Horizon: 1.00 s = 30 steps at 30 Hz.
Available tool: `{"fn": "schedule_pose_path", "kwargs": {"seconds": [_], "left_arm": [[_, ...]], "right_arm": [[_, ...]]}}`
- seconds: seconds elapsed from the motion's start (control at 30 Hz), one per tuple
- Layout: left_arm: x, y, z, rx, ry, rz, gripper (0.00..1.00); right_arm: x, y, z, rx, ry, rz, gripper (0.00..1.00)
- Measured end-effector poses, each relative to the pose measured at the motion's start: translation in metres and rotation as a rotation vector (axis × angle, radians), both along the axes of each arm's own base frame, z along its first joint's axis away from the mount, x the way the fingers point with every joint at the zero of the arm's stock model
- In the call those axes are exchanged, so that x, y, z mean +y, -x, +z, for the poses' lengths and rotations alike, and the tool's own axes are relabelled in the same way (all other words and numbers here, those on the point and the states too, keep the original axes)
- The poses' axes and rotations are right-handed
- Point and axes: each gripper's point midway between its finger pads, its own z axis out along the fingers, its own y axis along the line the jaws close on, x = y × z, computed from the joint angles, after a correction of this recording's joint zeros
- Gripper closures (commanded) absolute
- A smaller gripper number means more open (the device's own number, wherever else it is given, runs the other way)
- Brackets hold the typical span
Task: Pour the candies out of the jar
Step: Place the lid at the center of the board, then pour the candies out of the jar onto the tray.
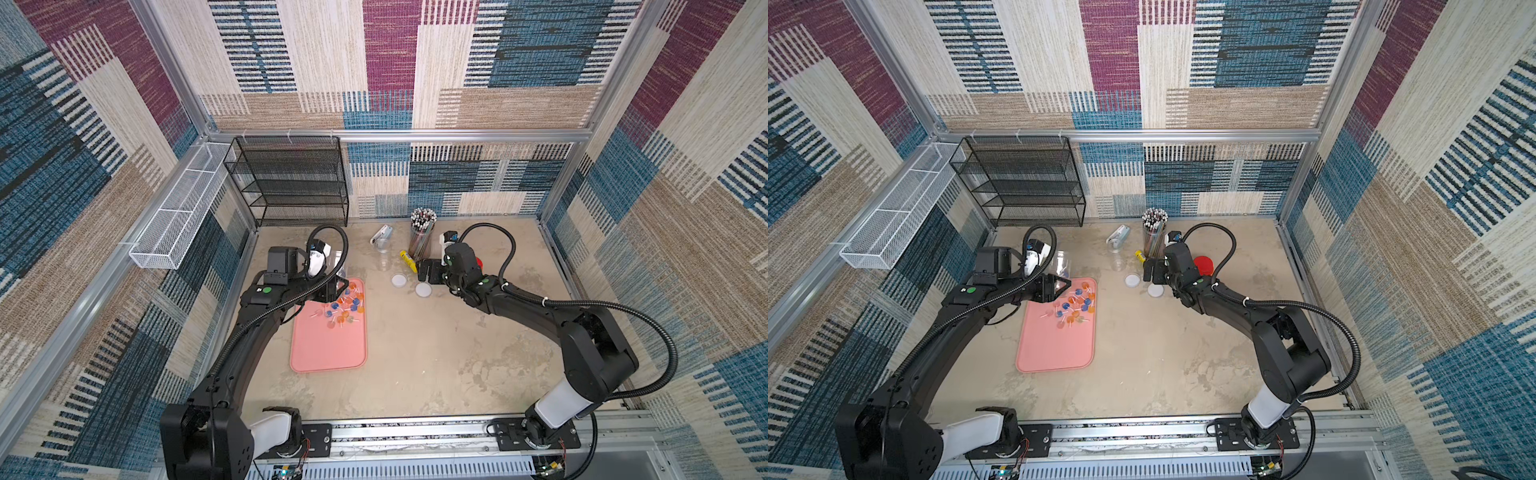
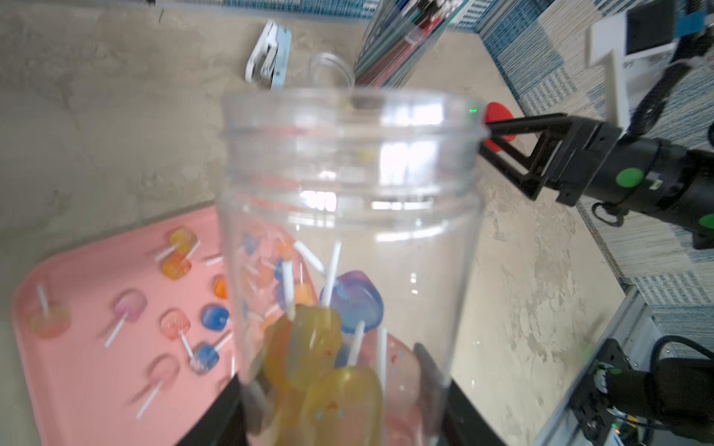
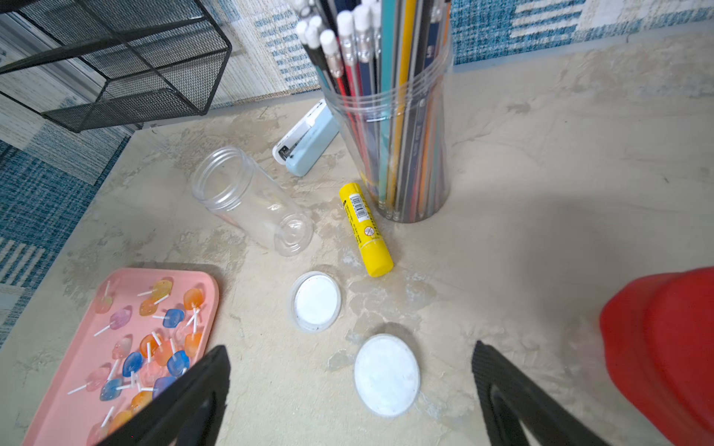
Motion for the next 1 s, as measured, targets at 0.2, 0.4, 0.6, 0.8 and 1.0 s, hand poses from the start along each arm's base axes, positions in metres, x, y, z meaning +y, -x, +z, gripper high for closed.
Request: {"fn": "schedule_pose_path", "kwargs": {"seconds": [0.2,0.4,0.6,0.8,1.0], "left_arm": [[0.005,0.037,-0.035,0.277,0.043,0.116,1.00],[0.005,0.060,-0.056,0.511,0.077,0.199,1.00],[-0.014,0.078,-0.075,0.731,0.250,0.278,1.00],[-0.021,0.075,-0.073,0.799,0.355,0.337,1.00],[-0.028,0.081,-0.083,0.889,0.455,0.382,1.00]], "right_arm": [[-0.010,0.000,-0.002,-0.001,-0.022,0.003,0.00],[-0.017,0.005,-0.007,0.004,-0.037,0.008,0.00],[-0.022,0.013,-0.012,0.015,-0.046,0.013,0.00],[-0.025,0.019,-0.002,-0.012,-0.059,0.011,0.00],[-0.028,0.021,0.007,-0.036,-0.075,-0.002,0.00]]}}
